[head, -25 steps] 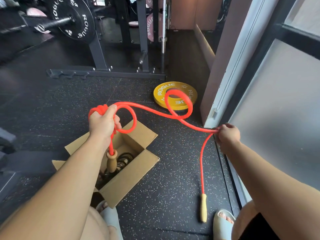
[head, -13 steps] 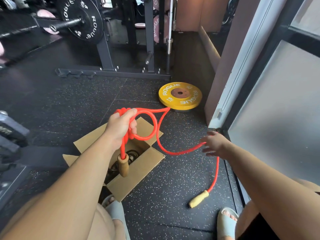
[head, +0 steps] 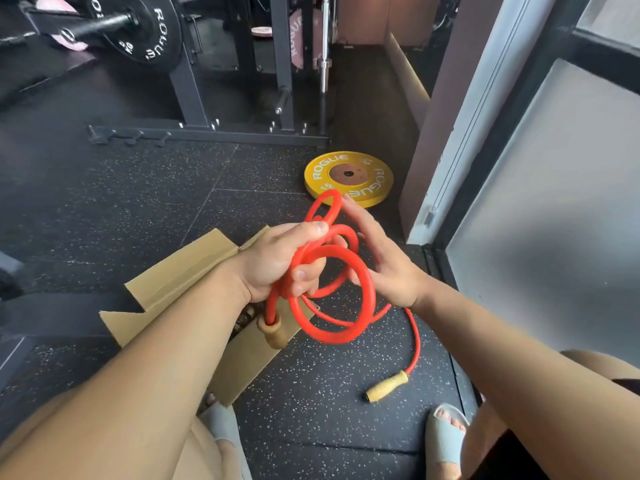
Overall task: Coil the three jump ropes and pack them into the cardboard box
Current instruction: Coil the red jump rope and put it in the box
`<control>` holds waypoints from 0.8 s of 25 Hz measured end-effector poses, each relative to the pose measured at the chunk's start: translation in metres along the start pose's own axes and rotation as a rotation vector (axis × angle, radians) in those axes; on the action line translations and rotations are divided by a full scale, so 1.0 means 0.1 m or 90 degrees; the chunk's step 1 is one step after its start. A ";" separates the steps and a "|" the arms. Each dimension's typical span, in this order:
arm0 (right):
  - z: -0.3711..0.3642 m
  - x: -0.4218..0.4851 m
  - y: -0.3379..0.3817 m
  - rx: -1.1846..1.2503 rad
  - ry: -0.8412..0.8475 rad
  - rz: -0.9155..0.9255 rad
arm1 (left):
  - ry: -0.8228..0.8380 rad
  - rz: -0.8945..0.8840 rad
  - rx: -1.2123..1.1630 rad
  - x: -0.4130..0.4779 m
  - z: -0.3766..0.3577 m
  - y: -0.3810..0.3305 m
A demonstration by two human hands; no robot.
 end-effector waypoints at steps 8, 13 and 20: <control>0.18 0.07 0.19 0.082 0.142 0.044 | -0.005 0.049 0.100 0.22 -0.08 0.18; 0.04 0.03 0.04 -0.046 0.317 -0.004 | 0.022 0.090 0.177 0.29 -0.12 0.37; 0.09 0.08 -0.10 0.010 0.346 -0.076 | 0.099 0.062 0.006 0.26 -0.24 0.37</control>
Point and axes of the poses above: each hand's wrist, its own x-axis towards the middle knuckle, its own z-axis out of the back of the hand, y = z × x, the point moved 10 cm from there along x, towards the middle knuckle, and after that the axes turned 14 degrees about -x, right-handed, at the moved point
